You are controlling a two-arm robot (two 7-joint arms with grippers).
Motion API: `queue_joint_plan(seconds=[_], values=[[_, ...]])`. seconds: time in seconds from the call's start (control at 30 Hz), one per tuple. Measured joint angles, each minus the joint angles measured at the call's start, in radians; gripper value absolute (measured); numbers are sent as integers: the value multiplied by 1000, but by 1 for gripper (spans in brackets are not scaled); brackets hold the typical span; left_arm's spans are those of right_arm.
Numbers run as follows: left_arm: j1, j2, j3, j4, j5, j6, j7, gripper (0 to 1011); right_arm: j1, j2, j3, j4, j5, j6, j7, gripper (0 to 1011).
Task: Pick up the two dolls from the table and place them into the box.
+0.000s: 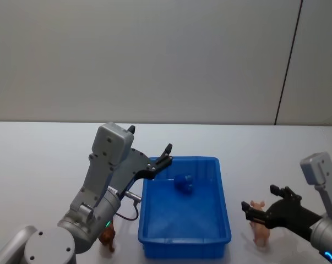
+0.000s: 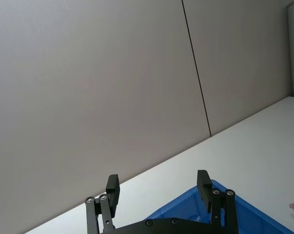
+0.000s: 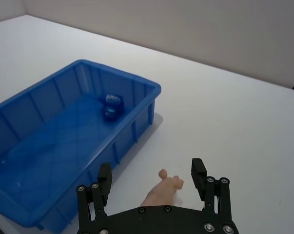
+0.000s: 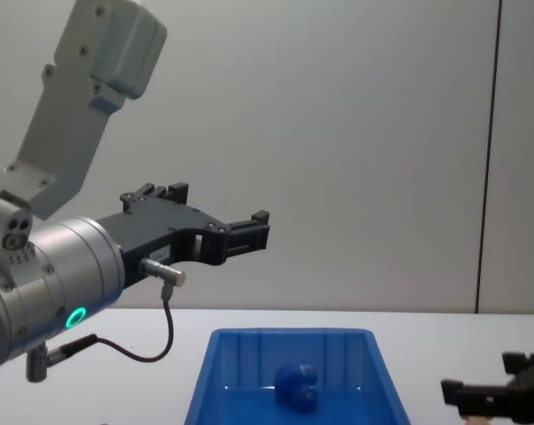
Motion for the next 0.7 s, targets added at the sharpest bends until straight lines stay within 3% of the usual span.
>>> queue_joint_plan(seconds=[0.7], values=[[0,0,0,0,0,0,0,1001,-21,-8,-24,39,-8,69,-7,1003]])
